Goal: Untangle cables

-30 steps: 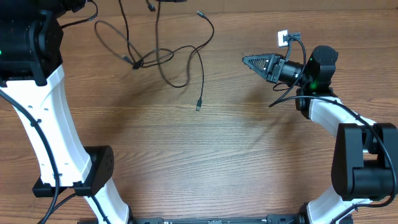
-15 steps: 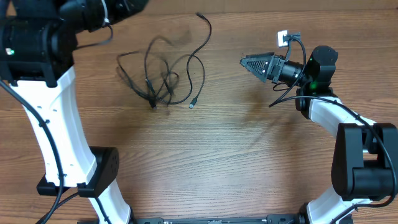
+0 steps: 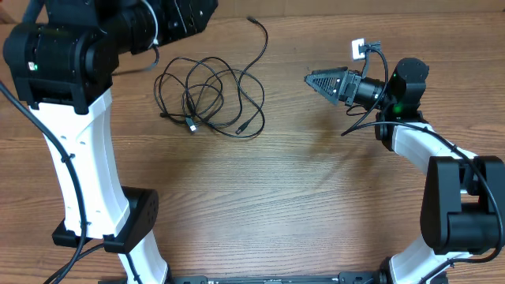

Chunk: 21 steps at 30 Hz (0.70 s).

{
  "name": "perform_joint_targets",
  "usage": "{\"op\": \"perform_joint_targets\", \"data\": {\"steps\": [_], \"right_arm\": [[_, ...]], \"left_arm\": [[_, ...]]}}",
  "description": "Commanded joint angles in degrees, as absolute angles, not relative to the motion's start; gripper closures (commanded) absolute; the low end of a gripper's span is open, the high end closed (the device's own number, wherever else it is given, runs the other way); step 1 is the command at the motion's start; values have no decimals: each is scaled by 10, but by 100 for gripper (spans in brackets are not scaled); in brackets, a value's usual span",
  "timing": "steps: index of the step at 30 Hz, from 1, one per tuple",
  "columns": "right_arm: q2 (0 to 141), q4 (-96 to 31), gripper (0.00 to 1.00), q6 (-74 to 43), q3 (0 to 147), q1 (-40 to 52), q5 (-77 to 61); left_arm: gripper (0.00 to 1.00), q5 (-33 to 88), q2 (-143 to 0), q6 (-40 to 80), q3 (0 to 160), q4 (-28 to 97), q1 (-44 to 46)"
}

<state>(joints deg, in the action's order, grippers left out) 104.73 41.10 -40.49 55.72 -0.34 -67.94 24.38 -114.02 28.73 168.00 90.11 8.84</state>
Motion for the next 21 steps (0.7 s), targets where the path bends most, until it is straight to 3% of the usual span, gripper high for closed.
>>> {"op": "perform_joint_targets", "data": {"steps": [1, 4, 5, 11, 21], "right_arm": [[1036, 407, 0, -405, 563, -1, -696], [1036, 379, 0, -405, 563, 8, -681], [1036, 354, 0, -405, 563, 13, -663], [1036, 175, 0, -384, 563, 64, -511], [1036, 58, 0, -406, 563, 206, -279]], "left_arm": [[28, 122, -1136, 282, 1676, 933, 95], [18, 57, -1148, 280, 1662, 968, 95], [0, 54, -1151, 262, 1654, 968, 96], [0, 17, -1166, 257, 1576, 964, 93], [0, 6, -1181, 257, 1504, 927, 88]]}}
